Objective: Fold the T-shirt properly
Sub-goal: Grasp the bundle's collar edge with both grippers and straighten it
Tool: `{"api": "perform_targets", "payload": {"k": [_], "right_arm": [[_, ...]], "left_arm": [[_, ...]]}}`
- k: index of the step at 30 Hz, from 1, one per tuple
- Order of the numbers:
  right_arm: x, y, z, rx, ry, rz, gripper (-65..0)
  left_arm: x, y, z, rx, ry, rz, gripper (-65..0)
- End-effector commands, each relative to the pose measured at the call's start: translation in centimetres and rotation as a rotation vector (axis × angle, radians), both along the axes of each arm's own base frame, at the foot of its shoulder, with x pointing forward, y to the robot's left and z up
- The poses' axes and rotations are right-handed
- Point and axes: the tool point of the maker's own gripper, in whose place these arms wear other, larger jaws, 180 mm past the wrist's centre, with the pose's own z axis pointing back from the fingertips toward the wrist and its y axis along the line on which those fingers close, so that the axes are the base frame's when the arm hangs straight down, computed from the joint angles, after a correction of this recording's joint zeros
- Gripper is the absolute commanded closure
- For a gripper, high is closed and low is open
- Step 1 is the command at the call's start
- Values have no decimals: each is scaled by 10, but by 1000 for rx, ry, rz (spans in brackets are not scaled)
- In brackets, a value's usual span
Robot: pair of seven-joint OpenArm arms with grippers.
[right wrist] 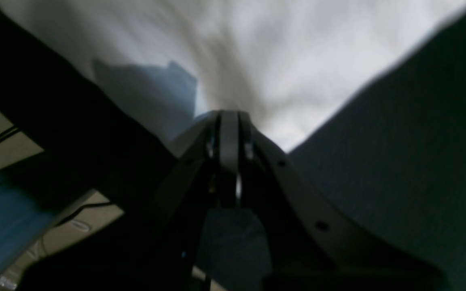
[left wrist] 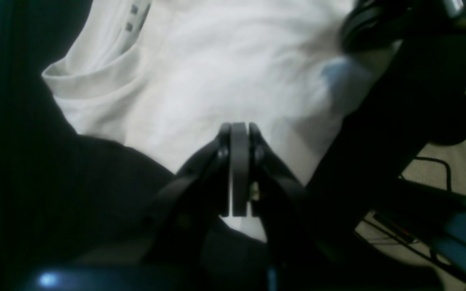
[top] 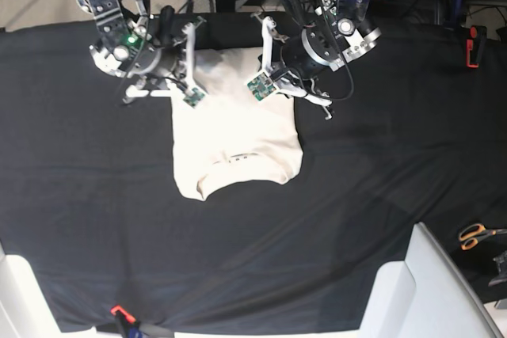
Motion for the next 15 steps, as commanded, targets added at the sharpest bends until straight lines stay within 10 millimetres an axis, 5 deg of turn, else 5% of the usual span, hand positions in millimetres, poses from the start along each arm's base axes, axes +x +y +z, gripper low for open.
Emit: {"api": "perform_targets", "payload": {"k": [1, 5, 12, 15], "right_arm": [[3, 4, 5, 19, -20, 2, -3], [5, 6, 10, 24, -33, -2, -3], [30, 8, 81, 1, -194, 4, -2], [45, 6, 77, -17, -193, 2, -3]], "left_arm": [[4, -4, 8, -25, -27, -3, 0], [11, -4, 11, -24, -43, -4, 0], [9, -3, 4, -19, -24, -1, 0], [9, -3, -9, -10, 9, -2, 0]]}}
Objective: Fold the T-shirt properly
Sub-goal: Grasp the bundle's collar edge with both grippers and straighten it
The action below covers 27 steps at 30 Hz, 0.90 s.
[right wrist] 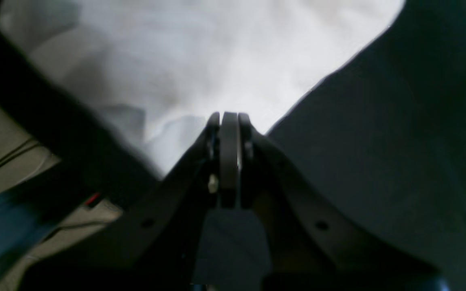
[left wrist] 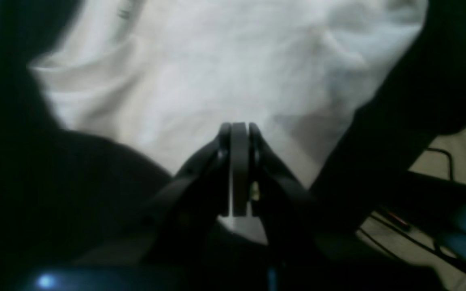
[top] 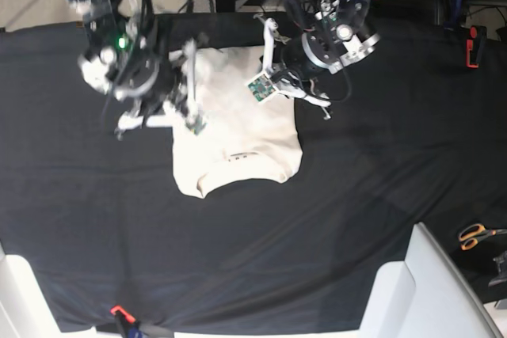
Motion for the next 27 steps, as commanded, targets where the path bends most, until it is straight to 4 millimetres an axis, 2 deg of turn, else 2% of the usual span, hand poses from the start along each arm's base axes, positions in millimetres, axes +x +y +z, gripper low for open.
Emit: {"api": "perform_targets", "payload": {"k": [1, 3, 8, 13, 17, 20, 23, 27], "right_arm": [[1, 3, -3, 12, 9, -3, -3], [3, 2, -17, 4, 47, -11, -3], [-8, 4, -54, 36, 121, -10, -3], [-17, -12, -77, 43, 171, -56, -3], [-18, -26, -78, 28, 169, -76, -3], [-17, -24, -68, 34, 138, -68, -3], [-10, -21, -47, 47, 74, -67, -3], [-7, -22, -18, 44, 3, -67, -3]], "left_arm": [[6, -3, 3, -21, -14, 7, 0], [2, 0, -11, -9, 23, 10, 0], [0, 4, -20, 6, 45, 8, 0], [-8, 16, -37, 40, 92, 6, 0], [-17, 25, -52, 67, 138, 6, 0], [-15, 28, -50, 70, 128, 10, 0], [-2, 26, -31, 56, 67, 11, 0], [15, 16, 11, 19, -57, 2, 0]]}}
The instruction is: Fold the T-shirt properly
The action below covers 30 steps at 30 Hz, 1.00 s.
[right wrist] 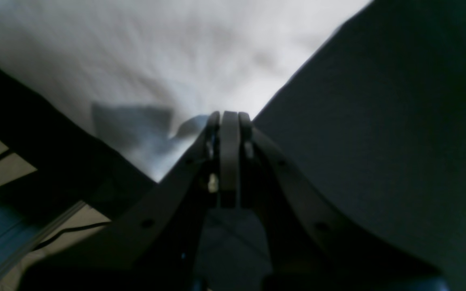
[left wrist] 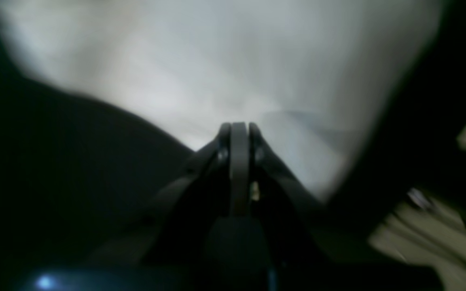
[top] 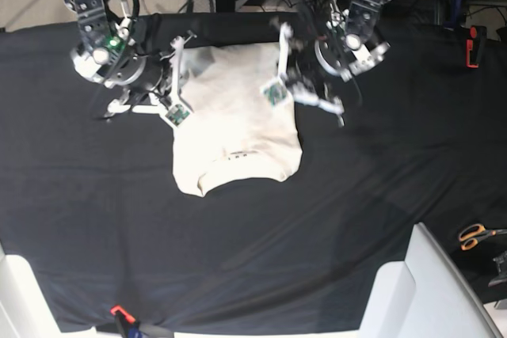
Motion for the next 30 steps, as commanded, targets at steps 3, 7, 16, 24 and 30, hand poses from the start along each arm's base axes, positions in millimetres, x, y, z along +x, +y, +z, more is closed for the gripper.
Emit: {"api": "perform_targets", "payload": {"k": [3, 7, 16, 24, 30], "right_arm": [[2, -9, 28, -18, -74, 11, -3], [-16, -22, 36, -28, -77, -18, -3], [-62, -81, 16, -106, 33, -164, -3], [-126, -109, -2, -166, 182, -221, -3], [-176, -103, -22, -160, 317, -210, -3]], "left_arm": [[3, 0, 31, -47, -79, 26, 0], [-16, 13, 33, -38, -63, 60, 0], [-89, 30, 19, -148, 9, 108, 0], [-161, 45, 1, -115, 177, 152, 0], [-228, 45, -19, -108, 361, 173, 0]]}}
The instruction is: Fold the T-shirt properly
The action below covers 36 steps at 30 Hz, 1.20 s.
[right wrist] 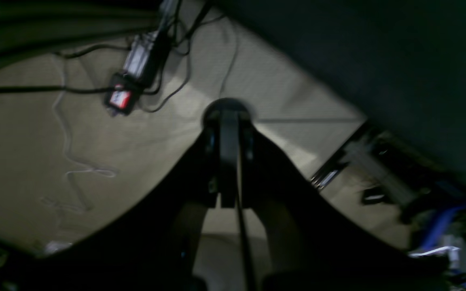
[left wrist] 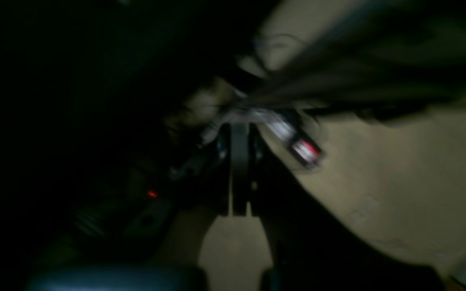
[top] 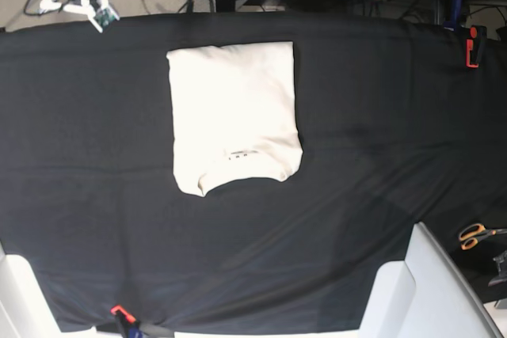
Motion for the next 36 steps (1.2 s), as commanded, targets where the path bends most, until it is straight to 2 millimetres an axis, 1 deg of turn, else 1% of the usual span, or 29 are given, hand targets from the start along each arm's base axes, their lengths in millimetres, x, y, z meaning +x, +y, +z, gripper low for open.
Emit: {"api": "perform_targets", "payload": {"k": [1, 3, 4, 5, 7, 9, 11, 12, 14, 15, 16, 18, 19, 20, 21, 22, 24, 25, 26, 27, 28, 30, 33, 36], "right_arm": [[-13, 5, -7, 14, 41, 8, -5], [-41, 15, -32, 40, 146, 23, -5], [-51, 18, -43, 50, 188, 25, -5], [-64, 20, -54, 61, 228, 23, -5], [-85, 32, -74, 107, 285, 29, -5], [-107, 45, -97, 151, 356, 44, -5], [-125, 50, -117, 171, 426, 39, -5], [-134, 56, -127, 188, 462, 20, -5], [-145, 66, -147, 221, 526, -47, -5], [-148, 68, -154, 236, 542, -85, -5], [-148, 73, -161, 262, 543, -128, -5], [-143, 86, -174, 325, 526, -226, -6], [-139, 91, -178, 354, 507, -279, -6], [-130, 91, -184, 367, 466, -342, -6], [-120, 86, -190, 357, 409, -409, -6], [-110, 80, -194, 336, 346, -463, -6], [-91, 54, -201, 239, 202, -537, -6], [-86, 39, -203, 174, 152, -548, -6], [-85, 22, -204, 106, 128, -551, -6], [-83, 8, -204, 56, 110, -549, -6], [-83, -2, -204, 20, 100, -548, -6], [-81, -10, -204, -15, 86, -546, -6], [-81, -15, -203, -25, 83, -549, -6], [-80, -18, -203, -28, 79, -545, -6]], "left_arm": [[-16, 1, -4, -5, 43, 2, 0], [-49, 7, -28, 6, 151, 19, 0], [-62, 7, -40, 1, 197, 24, 0], [-71, 1, -51, -26, 224, 24, 0], [-97, -9, -72, -86, 290, 37, 0], [-118, -22, -94, -155, 348, 62, 0], [-131, -30, -119, -182, 387, 104, 0], [-132, -28, -134, -165, 395, 130, 0], [-129, -13, -166, -104, 402, 175, 0], [-127, -8, -177, -80, 402, 191, 0], [-117, -3, -185, -60, 386, 208, 0], [-97, 8, -194, -33, 358, 244, 0], [-84, 8, -196, -41, 338, 256, 0], [-66, 7, -197, -52, 303, 258, 0], [-56, 8, -198, -53, 288, 259, 0], [-51, 9, -199, -51, 281, 258, 0], [-37, 11, -199, -51, 255, 258, 0], [-34, 16, -200, -44, 249, 259, 0], [-33, 20, -200, -38, 247, 259, 0], [-33, 20, -200, -39, 245, 259, 0], [-31, 20, -200, -39, 242, 259, 0], [-27, 20, -200, -39, 238, 257, 0], [-25, 20, -200, -39, 235, 257, 0], [-13, 20, -201, -42, 216, 257, 0]]}}
